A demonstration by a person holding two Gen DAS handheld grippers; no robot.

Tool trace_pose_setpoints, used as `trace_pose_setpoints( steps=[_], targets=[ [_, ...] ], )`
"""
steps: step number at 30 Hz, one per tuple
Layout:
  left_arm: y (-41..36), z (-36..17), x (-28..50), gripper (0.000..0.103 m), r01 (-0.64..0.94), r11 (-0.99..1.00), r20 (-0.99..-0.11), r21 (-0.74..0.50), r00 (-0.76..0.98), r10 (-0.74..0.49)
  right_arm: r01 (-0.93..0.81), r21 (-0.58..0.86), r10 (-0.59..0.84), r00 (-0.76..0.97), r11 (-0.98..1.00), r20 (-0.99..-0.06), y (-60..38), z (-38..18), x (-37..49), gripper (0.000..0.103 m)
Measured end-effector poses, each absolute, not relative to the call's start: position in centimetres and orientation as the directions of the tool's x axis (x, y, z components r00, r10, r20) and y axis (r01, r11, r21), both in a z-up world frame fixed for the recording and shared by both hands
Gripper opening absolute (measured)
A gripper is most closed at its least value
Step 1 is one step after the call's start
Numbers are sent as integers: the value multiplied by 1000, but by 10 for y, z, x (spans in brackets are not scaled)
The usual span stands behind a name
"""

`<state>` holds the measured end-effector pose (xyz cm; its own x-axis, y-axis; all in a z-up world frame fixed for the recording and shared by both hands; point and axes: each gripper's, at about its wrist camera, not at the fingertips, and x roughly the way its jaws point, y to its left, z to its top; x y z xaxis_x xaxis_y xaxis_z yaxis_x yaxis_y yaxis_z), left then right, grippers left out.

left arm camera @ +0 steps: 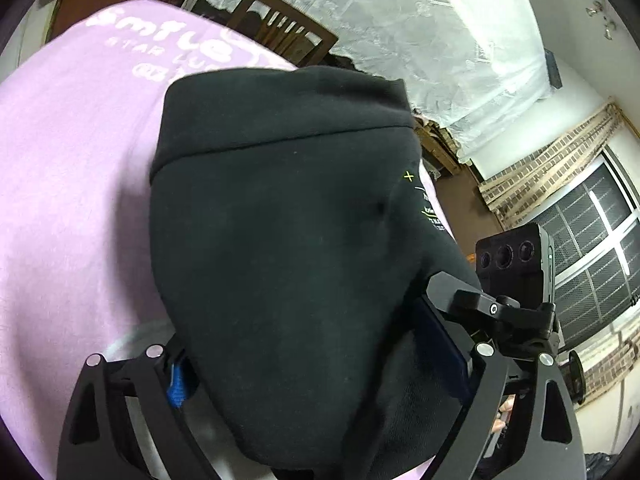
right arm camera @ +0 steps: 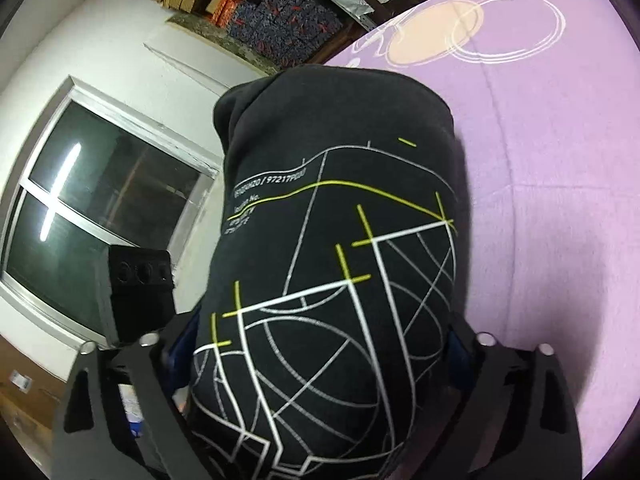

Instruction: Fold large clothes

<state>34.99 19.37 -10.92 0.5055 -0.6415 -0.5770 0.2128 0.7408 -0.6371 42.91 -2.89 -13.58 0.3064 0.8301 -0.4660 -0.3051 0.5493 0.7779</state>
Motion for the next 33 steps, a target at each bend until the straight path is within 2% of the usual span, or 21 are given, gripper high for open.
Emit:
trace_pose_setpoints(
  steps=[3, 6, 16, 20, 23, 26, 28, 31, 33],
  targets=[
    [187, -91, 341, 91, 245, 707, -533, -663, 509, -676, -301, 812, 858, 298, 500, -418, -37, -122, 422, 80],
    [169, -66, 325, 91, 296, 702, -507, -648, 520, -687, -309, 835, 880, 299, 456, -370, -54, -100, 405, 79],
    [68, 7, 247, 91, 509, 656, -434, -558, 495, -753, -389, 786, 845, 445, 480, -295, -143, -23, 295, 79],
    [16, 12, 225, 91, 573, 620, -423, -536, 454, -784, -391, 761, 808, 516, 518, -285, -192, -6, 244, 79],
    [-19, -2, 213, 92, 599, 561, -405, -571, 389, -827, -382, 754, 783, 559, 534, -272, -227, -6, 211, 79],
    [-60, -30, 206, 92, 610, 527, -434, -592, 309, -846, -335, 763, 750, 598, 553, -281, -263, -24, 177, 79],
    [-90, -53, 202, 92, 608, 520, -474, -600, 254, -843, -270, 768, 713, 625, 581, -319, -292, -43, 156, 79],
    [-139, -94, 205, 92, 598, 550, -575, -582, 175, -799, -159, 733, 614, 676, 661, -407, -328, -74, 134, 79],
    [-169, -123, 204, 92, 600, 607, -670, -521, 154, -727, -73, 706, 548, 689, 705, -475, -347, -97, 126, 79]
  ],
)
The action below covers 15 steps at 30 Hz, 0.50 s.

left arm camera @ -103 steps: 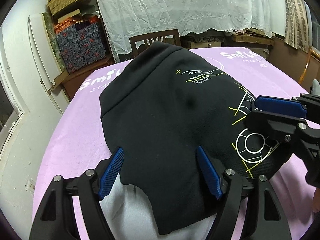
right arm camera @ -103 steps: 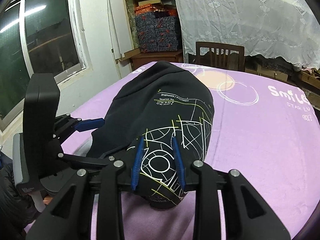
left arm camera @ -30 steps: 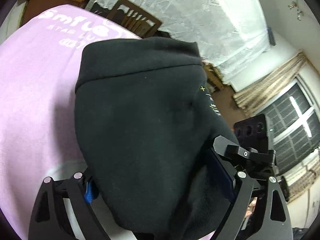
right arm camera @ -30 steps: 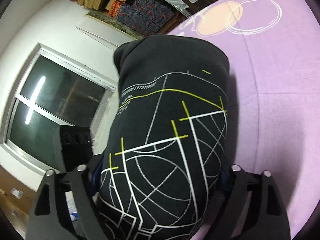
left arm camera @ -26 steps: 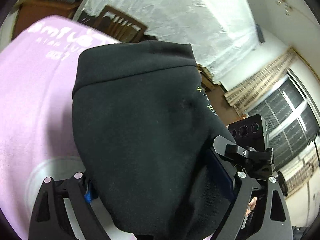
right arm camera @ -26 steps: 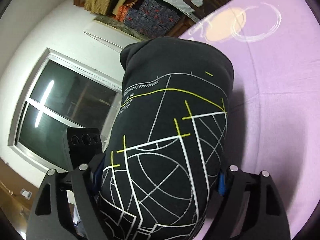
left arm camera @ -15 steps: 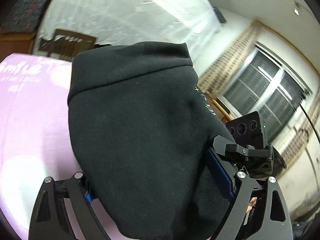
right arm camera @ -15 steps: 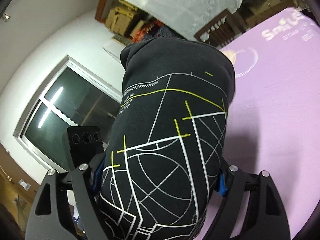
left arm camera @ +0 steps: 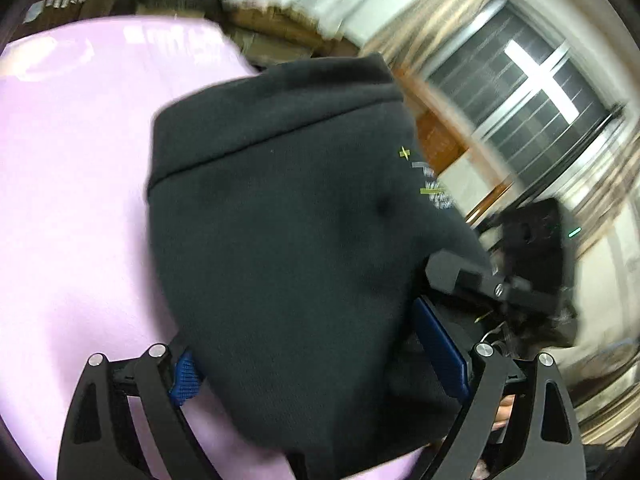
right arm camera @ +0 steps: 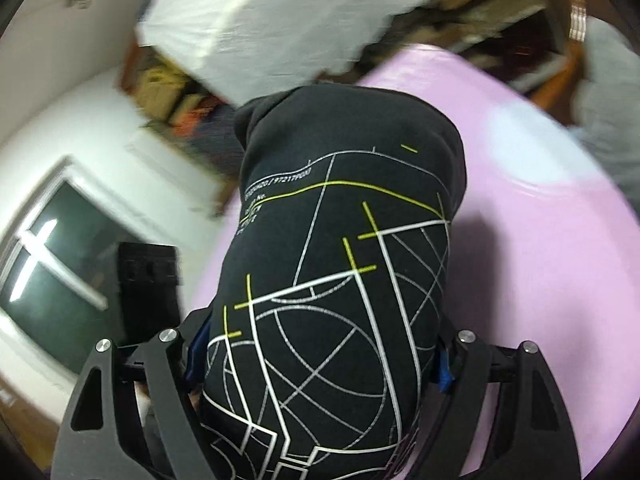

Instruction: Fold large clothes

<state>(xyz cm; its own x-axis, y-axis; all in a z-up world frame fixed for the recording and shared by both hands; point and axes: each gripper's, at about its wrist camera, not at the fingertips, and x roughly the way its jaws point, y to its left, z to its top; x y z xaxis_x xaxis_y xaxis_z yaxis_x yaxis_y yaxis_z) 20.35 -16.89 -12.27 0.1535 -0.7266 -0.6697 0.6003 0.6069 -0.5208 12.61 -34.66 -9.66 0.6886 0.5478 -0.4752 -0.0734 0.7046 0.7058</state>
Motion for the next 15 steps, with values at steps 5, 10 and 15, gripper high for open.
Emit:
trace_pose_setpoints(
  steps=[5, 10, 15],
  targets=[
    [-189, -147, 203, 98, 608, 664, -741, -436, 177, -648, 33, 668, 466, 690, 744, -553, -371, -146, 116, 78],
    [-185, -147, 199, 98, 599, 693, -752, -401, 216, -622, 35, 569, 394, 686, 822, -612, -353, -141, 124, 84],
    [-173, -130, 176, 98, 585, 743, -756, -326, 310, -576, 64, 546, 347, 709, 835, -614, -347, -132, 117, 89]
  ],
)
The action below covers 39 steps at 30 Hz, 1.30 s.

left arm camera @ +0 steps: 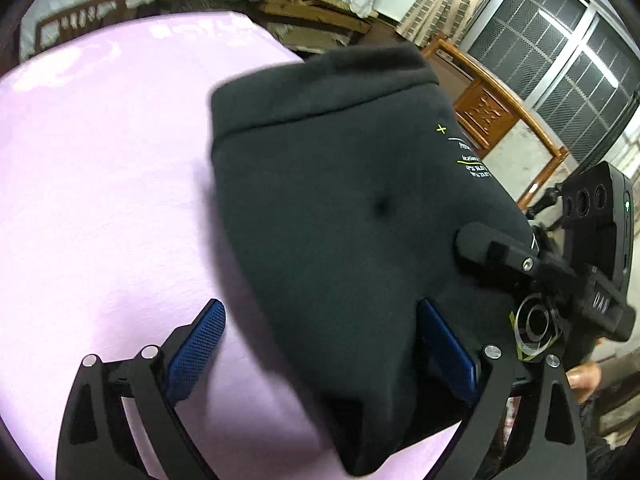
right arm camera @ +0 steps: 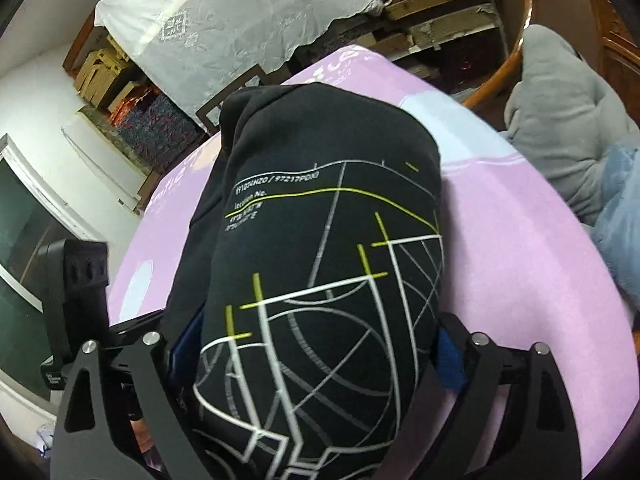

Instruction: Fold large clothes

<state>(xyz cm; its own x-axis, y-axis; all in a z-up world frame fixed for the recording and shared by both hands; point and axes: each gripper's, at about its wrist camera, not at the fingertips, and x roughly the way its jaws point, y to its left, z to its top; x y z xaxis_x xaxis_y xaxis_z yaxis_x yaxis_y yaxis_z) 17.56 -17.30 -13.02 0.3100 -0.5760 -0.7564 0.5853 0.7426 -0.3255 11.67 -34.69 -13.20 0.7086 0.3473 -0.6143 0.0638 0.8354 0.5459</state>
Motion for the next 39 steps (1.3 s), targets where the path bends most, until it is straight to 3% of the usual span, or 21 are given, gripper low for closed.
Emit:
trace_pose_setpoints(
  steps=[6, 12, 16, 29, 39],
  targets=[
    [-171, -103, 134, 97, 582, 806, -725, -109, 508, -465, 102, 493, 271, 731, 864, -626, -343, -116, 92, 89],
    [-162, -80, 102, 97, 563, 819, -665, -107, 572, -480, 81, 352, 157, 786, 932, -598, -321, -87, 59, 93],
    [-160, -65, 75, 97, 540, 839, -614, -67, 640, -461, 73, 278, 83, 856, 958, -510, -306, -60, 22, 93],
    [-149, -18, -5, 99, 459, 886, -465, 63, 799, -381, 96, 221, 22, 878, 971, -478, -281, -18, -50, 97],
    [-143, -6, -34, 99, 420, 902, -419, 97, 840, -345, 97, 237, 26, 883, 967, -468, -270, -14, -82, 98]
  ],
)
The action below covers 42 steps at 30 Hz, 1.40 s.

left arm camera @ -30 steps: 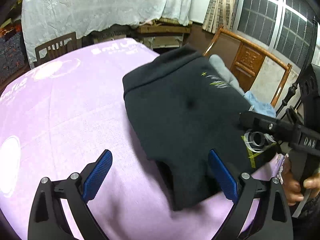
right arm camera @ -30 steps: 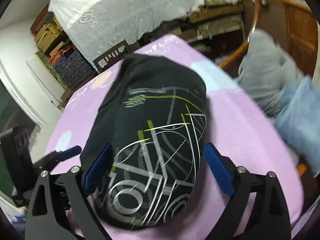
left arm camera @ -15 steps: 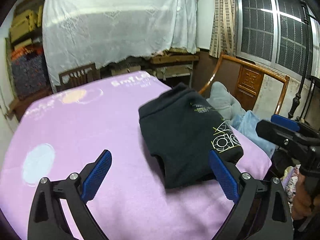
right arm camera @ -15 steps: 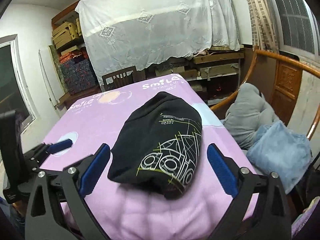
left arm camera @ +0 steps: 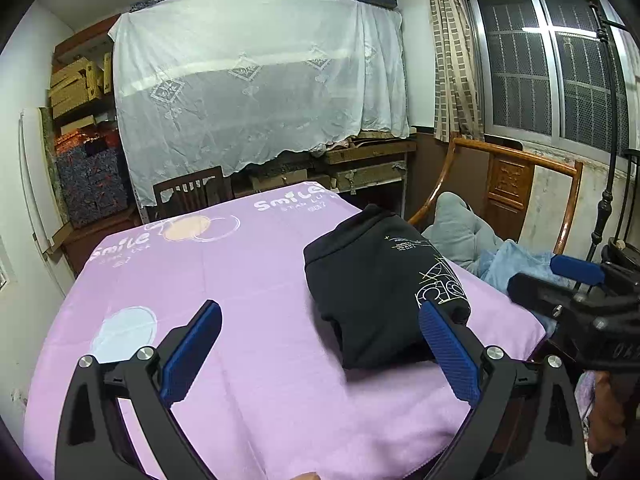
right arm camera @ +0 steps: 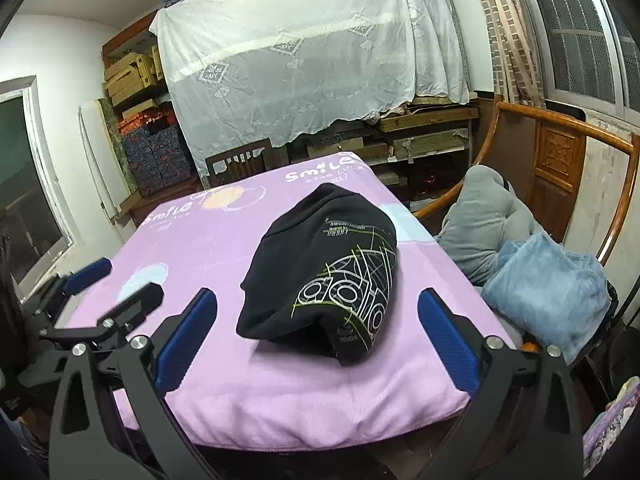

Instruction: Fold large clothes

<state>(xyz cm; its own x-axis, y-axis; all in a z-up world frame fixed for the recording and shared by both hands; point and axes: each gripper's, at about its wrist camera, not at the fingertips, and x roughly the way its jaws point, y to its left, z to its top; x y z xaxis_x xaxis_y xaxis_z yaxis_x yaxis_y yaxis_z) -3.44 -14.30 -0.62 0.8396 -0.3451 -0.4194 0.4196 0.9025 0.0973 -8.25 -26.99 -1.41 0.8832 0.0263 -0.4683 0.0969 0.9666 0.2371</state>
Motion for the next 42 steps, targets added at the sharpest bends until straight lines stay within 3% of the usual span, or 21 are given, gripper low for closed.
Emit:
trace_pose_setpoints(
  steps=[10, 42],
  targets=[
    [-148, -29, -16, 99, 405, 909, -482, 95, 818, -314, 105, 216, 23, 853, 971, -521, -263, -39, -65, 98],
    [-138, -30, -10, 99, 399, 915, -490, 59, 810, -322, 109, 208, 20, 845, 972, -535, -266, -44, -53, 98]
  ],
)
